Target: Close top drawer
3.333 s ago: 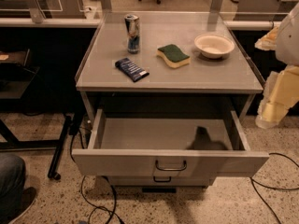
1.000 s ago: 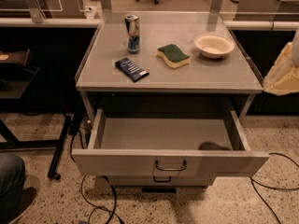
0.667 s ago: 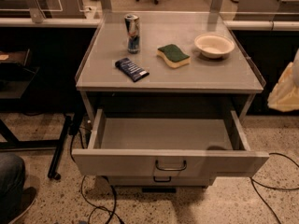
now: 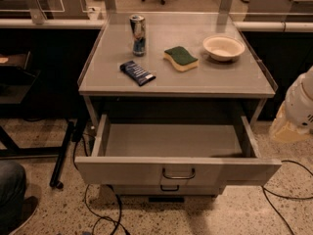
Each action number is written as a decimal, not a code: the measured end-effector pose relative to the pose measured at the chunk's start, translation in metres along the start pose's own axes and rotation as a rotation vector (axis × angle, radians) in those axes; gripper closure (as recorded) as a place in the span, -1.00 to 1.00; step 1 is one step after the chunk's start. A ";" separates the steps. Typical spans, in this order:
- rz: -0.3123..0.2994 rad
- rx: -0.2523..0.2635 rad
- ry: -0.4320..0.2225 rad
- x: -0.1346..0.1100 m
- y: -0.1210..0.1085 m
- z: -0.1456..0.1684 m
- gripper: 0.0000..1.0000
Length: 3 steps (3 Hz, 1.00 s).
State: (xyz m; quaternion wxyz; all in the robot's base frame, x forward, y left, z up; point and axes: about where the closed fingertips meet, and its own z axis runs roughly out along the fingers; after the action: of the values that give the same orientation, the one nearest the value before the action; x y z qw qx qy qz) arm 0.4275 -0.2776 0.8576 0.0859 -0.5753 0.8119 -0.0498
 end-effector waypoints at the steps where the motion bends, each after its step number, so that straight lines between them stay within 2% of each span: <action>1: 0.000 0.000 0.000 0.000 0.000 0.000 1.00; 2: 0.010 -0.008 0.016 0.002 0.009 0.020 1.00; 3: 0.028 -0.049 0.045 0.006 0.027 0.071 1.00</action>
Offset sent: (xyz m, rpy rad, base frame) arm -0.0225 0.0052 -0.0986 -0.0470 0.0602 -0.0537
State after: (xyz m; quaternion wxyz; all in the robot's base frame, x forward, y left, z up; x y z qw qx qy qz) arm 0.4145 -0.2726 0.7829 0.0540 -0.5644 0.8227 -0.0415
